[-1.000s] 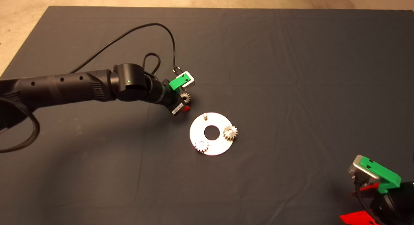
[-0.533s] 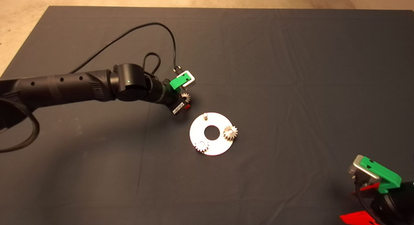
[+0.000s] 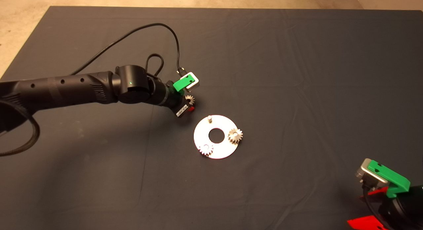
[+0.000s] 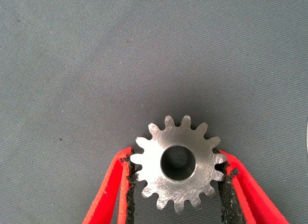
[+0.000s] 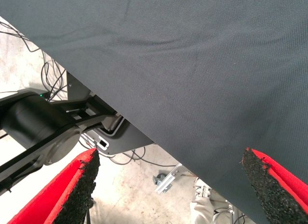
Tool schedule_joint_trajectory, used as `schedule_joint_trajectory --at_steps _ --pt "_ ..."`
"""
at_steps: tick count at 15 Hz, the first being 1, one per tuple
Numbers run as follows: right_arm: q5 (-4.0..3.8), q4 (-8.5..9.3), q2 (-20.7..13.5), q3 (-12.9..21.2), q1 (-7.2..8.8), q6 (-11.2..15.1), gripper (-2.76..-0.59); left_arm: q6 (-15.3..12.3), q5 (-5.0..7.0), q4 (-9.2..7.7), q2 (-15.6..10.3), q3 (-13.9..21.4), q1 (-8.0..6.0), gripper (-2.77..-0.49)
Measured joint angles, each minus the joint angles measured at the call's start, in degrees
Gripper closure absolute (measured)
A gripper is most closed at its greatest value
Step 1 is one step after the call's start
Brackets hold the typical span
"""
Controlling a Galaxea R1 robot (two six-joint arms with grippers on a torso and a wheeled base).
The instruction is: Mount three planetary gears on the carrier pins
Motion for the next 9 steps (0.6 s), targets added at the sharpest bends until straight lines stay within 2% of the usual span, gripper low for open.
schedule_joint_trajectory --at_steps 4,6,7,9 --pt "0.0 0.0 0.0 0.0 0.0 0.0 -2.2 0.0 0.0 -0.02 0.0 0.0 0.0 -0.83" --pt "0.0 0.0 -0.4 0.0 0.0 0.0 -2.2 0.0 0.33 -0.02 -0.6 1.4 0.0 -0.79" --pt "0.01 0.0 -0.8 0.0 0.0 0.0 -2.2 0.0 1.03 -0.47 -0.9 3.2 0.0 -0.79" --pt "-0.05 0.0 -1.8 0.0 0.0 0.0 -2.2 0.0 3.26 -2.59 -1.1 7.3 -0.53 -0.78"
